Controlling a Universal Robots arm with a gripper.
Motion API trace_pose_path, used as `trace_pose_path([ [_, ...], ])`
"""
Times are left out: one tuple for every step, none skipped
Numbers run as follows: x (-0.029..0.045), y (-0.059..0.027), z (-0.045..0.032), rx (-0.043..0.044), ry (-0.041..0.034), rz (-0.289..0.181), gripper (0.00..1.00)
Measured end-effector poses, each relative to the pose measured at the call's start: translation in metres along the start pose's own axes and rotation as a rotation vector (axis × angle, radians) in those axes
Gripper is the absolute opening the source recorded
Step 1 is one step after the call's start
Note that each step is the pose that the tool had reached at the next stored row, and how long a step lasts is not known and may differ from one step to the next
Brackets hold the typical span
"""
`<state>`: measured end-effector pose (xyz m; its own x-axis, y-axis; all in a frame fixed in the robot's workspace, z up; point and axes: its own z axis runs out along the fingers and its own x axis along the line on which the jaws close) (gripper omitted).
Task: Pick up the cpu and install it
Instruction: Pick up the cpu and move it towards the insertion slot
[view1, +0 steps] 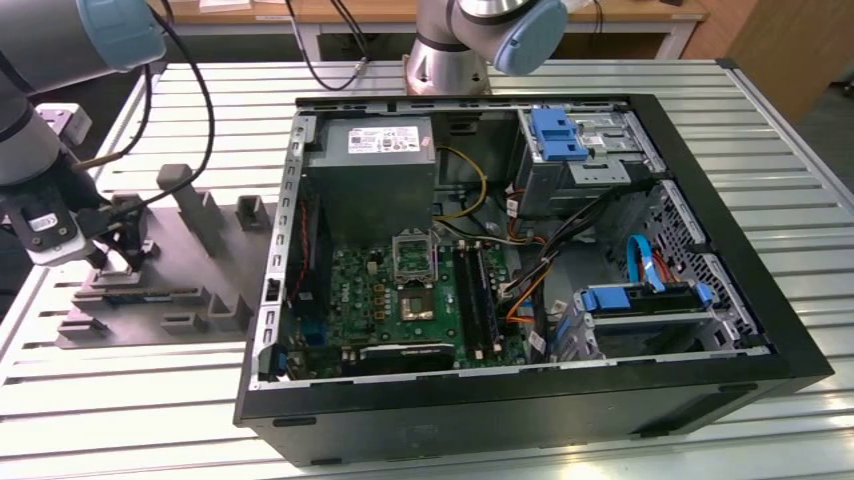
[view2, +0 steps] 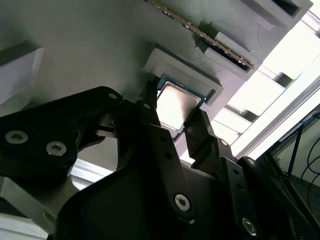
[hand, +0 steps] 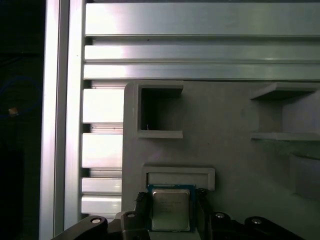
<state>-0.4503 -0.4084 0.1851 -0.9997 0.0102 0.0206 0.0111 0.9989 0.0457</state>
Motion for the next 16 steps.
trace_pose_path([
  [0.0,0.0,-0.0007,0.0001,0.0002,0.0,0.47],
  [0.0001,0.0,-0.0015,0.0002,0.0002,0.0,0.47],
  [0.0001,0.0001,-0.0025,0.0002,0.0003,0.0,0.47],
  [0.0001,0.0001,-0.0034,0.0002,0.0002,0.0,0.47],
  [0.0002,0.0002,-0.0045,0.0002,0.0003,0.0,0.47],
  [0.0002,0.0002,-0.0055,0.0002,0.0002,0.0,0.47],
  [0.0002,0.0003,-0.0067,0.0002,0.0003,0.0,0.47],
  [0.0002,0.0003,-0.0078,0.0001,0.0002,0.0,0.47],
  [0.0002,0.0004,-0.0089,0.0001,0.0002,0.0,0.47],
  [0.0002,0.0004,-0.0101,0.0001,0.0001,0.0,0.47],
  [0.0003,0.0005,-0.0112,0.0002,0.0002,0.0,0.47],
  [0.0003,0.0005,-0.0124,0.0002,0.0002,0.0,0.47],
  [0.0003,0.0006,-0.0135,0.0002,0.0002,0.0,0.47],
  [0.0003,0.0006,-0.0144,0.0001,0.0002,0.0,0.47],
  [0.0003,0.0007,-0.0145,0.0001,0.0,0.0,0.47],
  [0.0003,0.0006,-0.0145,0.0001,0.0,0.0,0.47],
])
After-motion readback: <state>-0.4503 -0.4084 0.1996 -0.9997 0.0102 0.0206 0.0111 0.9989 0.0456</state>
